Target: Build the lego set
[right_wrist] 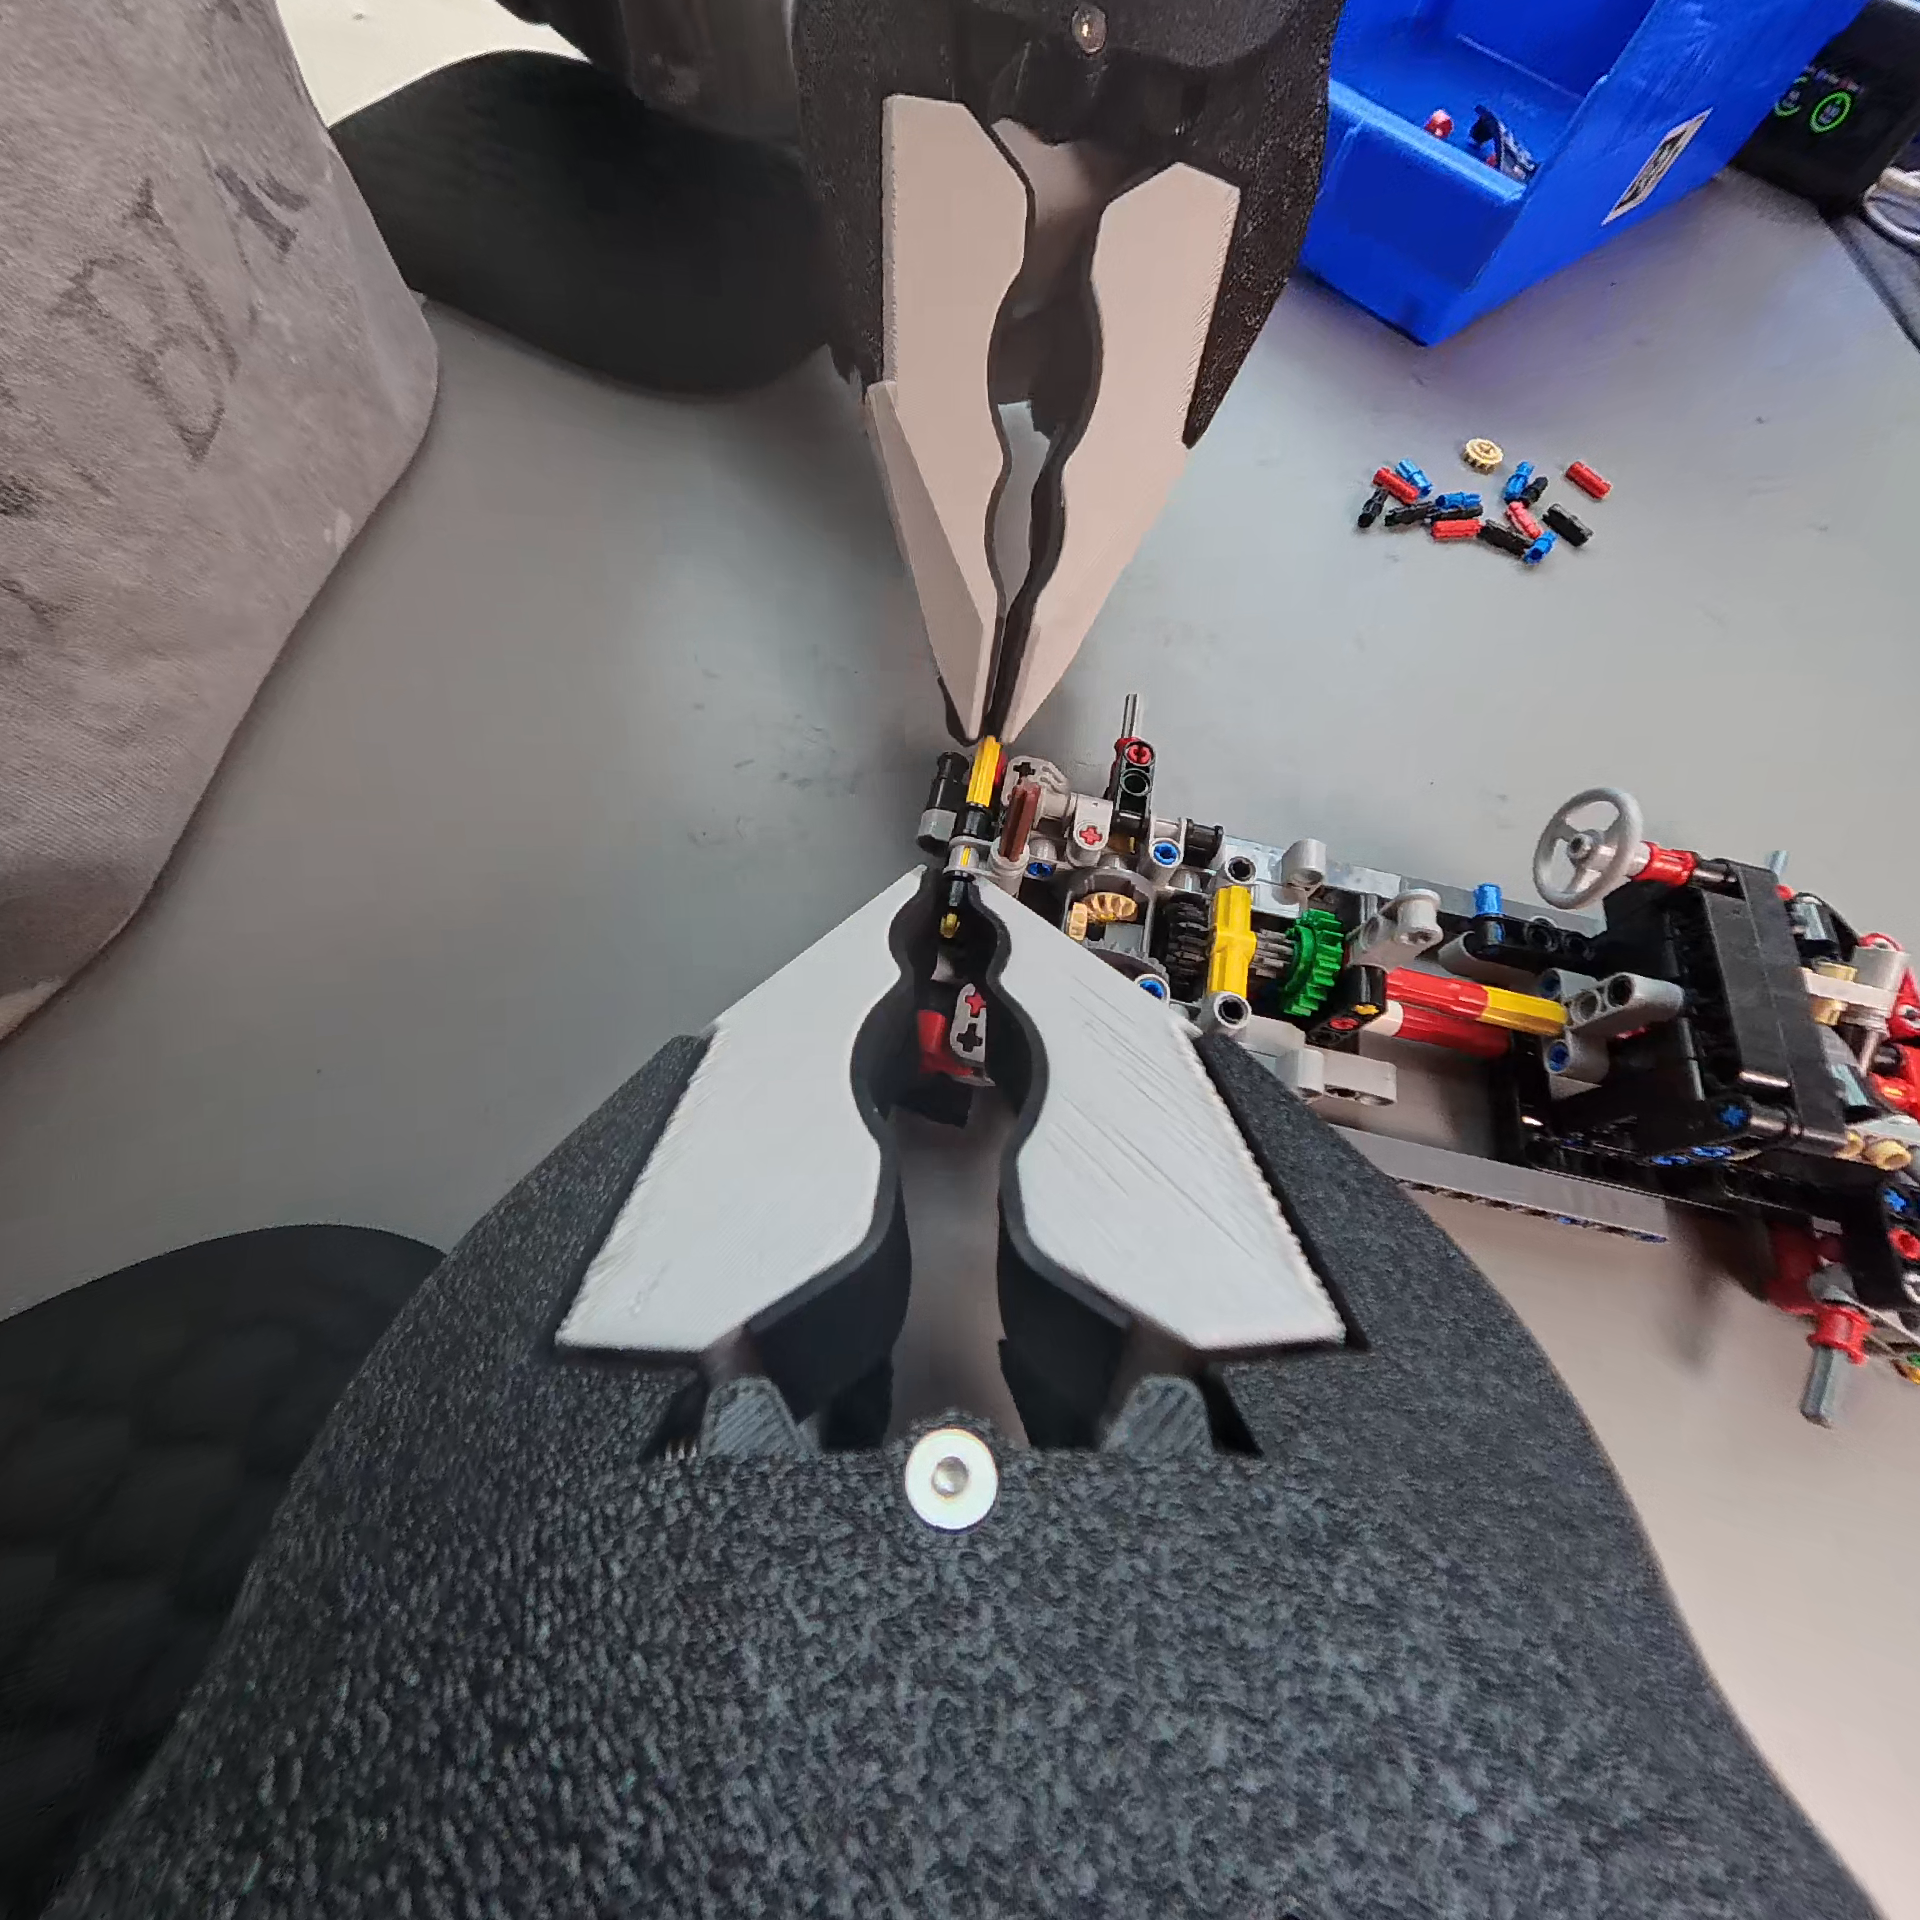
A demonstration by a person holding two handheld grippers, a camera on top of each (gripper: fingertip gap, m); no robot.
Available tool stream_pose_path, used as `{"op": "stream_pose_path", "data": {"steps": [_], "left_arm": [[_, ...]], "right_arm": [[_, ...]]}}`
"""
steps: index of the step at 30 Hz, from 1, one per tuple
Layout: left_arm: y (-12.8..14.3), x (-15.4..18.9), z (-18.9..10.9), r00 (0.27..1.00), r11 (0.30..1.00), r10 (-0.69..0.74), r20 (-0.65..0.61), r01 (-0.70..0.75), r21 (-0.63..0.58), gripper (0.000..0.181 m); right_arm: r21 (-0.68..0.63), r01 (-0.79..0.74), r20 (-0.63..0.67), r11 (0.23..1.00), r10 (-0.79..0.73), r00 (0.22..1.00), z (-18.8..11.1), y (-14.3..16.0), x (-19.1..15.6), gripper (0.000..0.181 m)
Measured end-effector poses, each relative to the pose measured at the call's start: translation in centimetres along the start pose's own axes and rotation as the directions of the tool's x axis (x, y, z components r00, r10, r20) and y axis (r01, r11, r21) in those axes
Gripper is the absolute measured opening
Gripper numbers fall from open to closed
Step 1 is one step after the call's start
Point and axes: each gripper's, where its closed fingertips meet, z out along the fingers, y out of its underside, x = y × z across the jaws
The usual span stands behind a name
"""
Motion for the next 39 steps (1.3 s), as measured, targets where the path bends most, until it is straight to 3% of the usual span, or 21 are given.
{"op": "stream_pose_path", "data": {"steps": [15, 17, 18, 19, 20, 21, 23, 25, 27, 30, 34, 36, 39], "left_arm": [[-0.4, -0.2, 0.0, 0.996, 0.992, -0.089, 0.002, 0.088, 0.091, 0.000], [-0.8, 0.5, -0.1, 0.995, 0.988, -0.096, -0.036, 0.100, 0.118, 0.000], [-2.2, 2.4, 0.3, 0.987, 0.979, -0.089, -0.130, 0.111, 0.169, 0.000], [-3.4, 4.7, 1.6, 0.982, 0.983, -0.040, -0.185, 0.072, 0.168, 0.000], [-3.6, 5.7, 2.8, 0.984, 0.985, 0.131, -0.123, -0.115, 0.128, 0.000], [-4.1, 4.9, 2.3, 0.980, 0.973, 0.192, -0.042, -0.185, 0.135, 0.000], [-4.1, 1.9, -1.2, 0.999, 0.984, -0.020, -0.028, 0.025, 0.177, 0.000], [-3.2, 1.8, -2.6, 0.999, 0.987, -0.027, -0.038, 0.033, 0.157, 0.000], [-2.3, 1.7, -2.7, 0.999, 0.992, -0.009, -0.032, 0.013, 0.123, 0.000], [-1.0, 0.7, -2.1, 0.997, 0.996, -0.065, -0.030, 0.066, 0.058, 0.021], [0.4, 1.3, -1.1, 0.999, 1.000, -0.024, -0.042, 0.025, 0.017, 0.022], [0.8, 1.1, -1.2, 0.999, 1.000, 0.014, -0.034, -0.014, 0.000, 0.024], [0.2, -0.4, -2.3, 0.999, 0.998, 0.043, 0.000, -0.043, 0.042, 0.027]], "right_arm": [[0.010, 0.008, -0.010, 1.000, -0.008, 1.000, 0.2, -0.2, 0.1, 0.000], [0.010, 0.013, -0.021, 1.000, -0.012, 1.000, 0.2, -0.2, 0.1, 0.000], [0.015, 0.004, -0.041, 1.000, -0.003, 0.999, 0.6, -0.4, 0.3, 0.000], [0.012, 0.033, -0.054, 0.999, -0.032, 0.998, 1.7, -1.1, 0.1, 0.000], [0.009, 0.078, -0.037, 0.997, -0.078, 0.996, 2.5, -1.7, -0.4, 0.000], [-0.005, 0.068, -0.059, 0.998, -0.068, 0.996, 2.0, -1.3, 0.3, 0.000], [0.004, -0.004, -0.106, 1.000, 0.004, 0.994, -0.3, 0.1, 1.0, 0.000], [0.006, -0.013, -0.108, 1.000, 0.014, 0.994, -0.7, 0.2, 0.3, 0.000], [0.009, 0.005, -0.098, 1.000, -0.004, 0.995, -0.1, -0.1, -0.1, 0.001], [0.000, 0.009, -0.082, 1.000, -0.009, 0.997, 0.3, -0.3, -0.3, 0.004], [-0.035, -0.010, -0.070, 0.999, 0.007, 0.998, -0.1, -0.1, -1.2, 0.023], [-0.075, -0.039, -0.118, 0.996, 0.030, 0.993, -0.7, 0.1, -1.1, 0.026], [-0.089, -0.178, -0.304, 0.980, 0.143, 0.942, -1.9, -0.7, -0.2, 0.030]]}}
